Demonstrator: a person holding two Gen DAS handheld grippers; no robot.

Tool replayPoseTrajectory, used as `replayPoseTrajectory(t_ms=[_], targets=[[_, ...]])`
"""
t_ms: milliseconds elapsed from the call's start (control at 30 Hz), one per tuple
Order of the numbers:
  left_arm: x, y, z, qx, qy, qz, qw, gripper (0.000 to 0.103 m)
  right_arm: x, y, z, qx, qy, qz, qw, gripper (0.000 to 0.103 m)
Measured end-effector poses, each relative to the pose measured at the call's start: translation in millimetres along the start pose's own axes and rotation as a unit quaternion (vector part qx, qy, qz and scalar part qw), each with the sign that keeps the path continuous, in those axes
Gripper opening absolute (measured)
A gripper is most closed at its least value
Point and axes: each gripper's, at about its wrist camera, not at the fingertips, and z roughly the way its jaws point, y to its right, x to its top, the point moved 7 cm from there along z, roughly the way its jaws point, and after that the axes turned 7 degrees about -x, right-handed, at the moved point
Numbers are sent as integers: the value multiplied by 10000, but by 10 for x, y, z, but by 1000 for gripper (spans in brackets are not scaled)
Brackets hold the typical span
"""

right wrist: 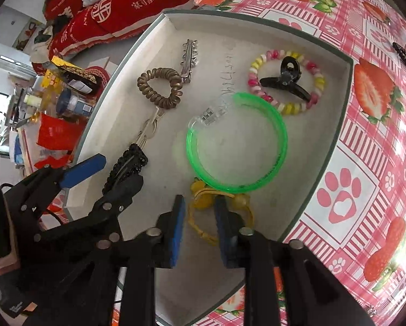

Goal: Organize jewelry
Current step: 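Carry both items over the white tray and open both tools to release them, then move both tools back over the silver pearl charm and braided brown bracelet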

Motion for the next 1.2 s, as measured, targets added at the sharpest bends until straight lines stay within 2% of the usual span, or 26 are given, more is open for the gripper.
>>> replayPoseTrajectory(t_ms=[200,333,433,467,500,533,633,833,900,933,967,1200], targets=[[4,-13,-100,-21,32,-47,10000,58,14,64,-170,118,164,138,9997,37],[10,5,-177,1,72,-76,9999,58,68,90,-344,281,347,298,9986,48],[6,26,-216,-26,90,-71,9999,60,87,134,-507,335,534,397,9972,50],[10,47,-236,-19,99,-46,9999,68,81,167,-571,347,608,451,9965,54],[18,57,-252,2,122,-36,9999,92,68,195,-618,345,660,505,9959,56],[37,93,-306,31,226,-24,9997,102,41,253,-670,334,707,581,9952,59],[61,251,-379,39,284,140,9995,102,-80,492,-796,250,783,859,9929,59],[148,791,-500,-72,374,513,9980,102,-478,1356,-1010,-111,811,1642,9830,61],[197,1025,-546,-180,409,565,9974,102,-590,1645,-1058,-244,805,1844,9792,68],[222,1140,-559,-244,419,585,9971,102,-668,1842,-1088,-329,788,1982,9764,76],[250,1285,-573,-315,419,623,9967,102,-716,1995,-1123,-375,790,2073,9744,78],[220,2156,-519,-635,244,926,9934,102,-918,2961,-1311,-795,840,2556,9598,78]])
